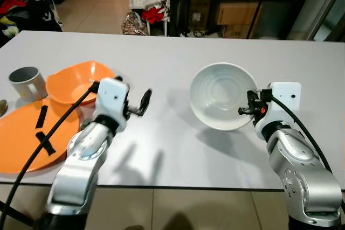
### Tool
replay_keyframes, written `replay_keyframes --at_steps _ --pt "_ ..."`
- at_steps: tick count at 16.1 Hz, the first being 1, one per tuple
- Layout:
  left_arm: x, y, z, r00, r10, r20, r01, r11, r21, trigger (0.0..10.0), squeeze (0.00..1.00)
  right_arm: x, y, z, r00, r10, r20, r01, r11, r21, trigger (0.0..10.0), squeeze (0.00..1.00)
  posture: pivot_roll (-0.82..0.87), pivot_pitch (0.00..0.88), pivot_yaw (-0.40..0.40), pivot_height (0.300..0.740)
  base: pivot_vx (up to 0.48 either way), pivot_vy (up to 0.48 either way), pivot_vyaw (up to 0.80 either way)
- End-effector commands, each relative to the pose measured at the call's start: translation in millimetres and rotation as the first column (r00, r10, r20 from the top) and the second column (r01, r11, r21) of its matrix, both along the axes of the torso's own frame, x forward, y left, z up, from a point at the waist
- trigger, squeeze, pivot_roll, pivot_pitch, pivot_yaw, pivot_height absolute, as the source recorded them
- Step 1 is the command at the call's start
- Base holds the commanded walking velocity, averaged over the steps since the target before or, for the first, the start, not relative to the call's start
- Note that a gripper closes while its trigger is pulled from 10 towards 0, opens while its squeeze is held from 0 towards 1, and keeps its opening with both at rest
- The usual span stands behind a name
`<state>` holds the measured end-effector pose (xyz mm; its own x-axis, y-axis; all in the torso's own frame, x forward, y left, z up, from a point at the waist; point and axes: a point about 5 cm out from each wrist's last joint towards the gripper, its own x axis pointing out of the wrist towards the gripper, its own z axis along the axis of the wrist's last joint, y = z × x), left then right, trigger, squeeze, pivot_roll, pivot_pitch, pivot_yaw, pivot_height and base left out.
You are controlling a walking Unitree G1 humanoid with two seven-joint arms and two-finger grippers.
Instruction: Setting the table
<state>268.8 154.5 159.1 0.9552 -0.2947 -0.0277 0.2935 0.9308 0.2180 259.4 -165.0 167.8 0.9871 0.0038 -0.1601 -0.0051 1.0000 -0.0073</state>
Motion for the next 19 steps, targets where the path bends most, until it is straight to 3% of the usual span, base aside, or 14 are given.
replay_keyframes --at_steps 1,3,7,9,10,13,14,16,19 --pt "-1.7 1.6 -1.7 1.0 -0.021 -0.008 0.022 1.0 0.019 10.0 0.0 -2.3 0.5 7.8 0.999 -0.001 0.033 0.0 1.0 0.011 10.0 0.0 0.05 0.0 0.031 0.74 0.0 0.0 0.0" --pt "-5.5 3.7 -7.7 0.995 -0.086 -0.043 0.088 0.995 0.039 10.0 0.0 0.5 -3.8 3.0 1.0 -0.009 -0.012 0.009 0.998 0.061 10.0 0.0 0.03 0.0 0.044 0.74 0.0 0.0 0.0" --pt "-3.1 -4.3 -8.2 0.972 -0.223 -0.073 0.227 0.972 0.053 10.0 0.0 26.7 -17.9 9.4 0.999 0.012 -0.042 -0.007 0.994 0.112 10.0 0.0 0.02 0.0 0.043 0.74 0.0 0.0 0.0" --pt "-4.3 -10.2 -8.1 0.947 -0.304 -0.101 0.312 0.947 0.081 10.0 0.0 54.0 -21.5 13.1 0.986 0.105 -0.128 -0.078 0.976 0.203 10.0 0.0 0.03 0.0 0.043 0.74 0.0 0.0 0.0" --pt "-5.8 -11.3 -8.4 0.941 -0.32 -0.112 0.329 0.941 0.082 10.0 0.0 59.4 -21.3 10.9 0.981 0.124 -0.149 -0.091 0.973 0.212 10.0 0.0 0.03 0.0 0.041 0.74 0.0 0.0 0.0" --pt "-12.7 -18.3 -7.9 0.903 -0.402 -0.149 0.417 0.906 0.079 10.0 0.0 88.2 -18.3 1.5 0.948 0.206 -0.244 -0.109 0.928 0.357 10.0 0.0 0.04 0.0 0.03 0.74 0.0 0.0 0.0" --pt "-13.2 -18.3 -6.5 0.895 -0.417 -0.158 0.431 0.899 0.074 10.0 0.0 107.8 -16.3 -0.6 0.932 0.218 -0.291 -0.067 0.89 0.45 10.0 0.0 0.05 0.0 0.033 0.74 0.0 0.0 0.0" --pt "-15.7 -17.3 -7.2 0.883 -0.434 -0.179 0.452 0.888 0.079 10.0 0.0 122.1 -12.9 -1.2 0.925 0.225 -0.307 -0.033 0.851 0.524 10.0 0.0 0.05 0.0 0.036 0.74 0.0 0.0 0.0" --pt "-16.3 -14.4 -5.5 0.874 -0.442 -0.203 0.464 0.883 0.075 10.0 0.0 138.4 2.2 6.3 0.92 0.241 -0.309 -0.038 0.839 0.542 10.0 0.0 0.07 0.0 0.042 0.74 0.0 0.0 0.0"
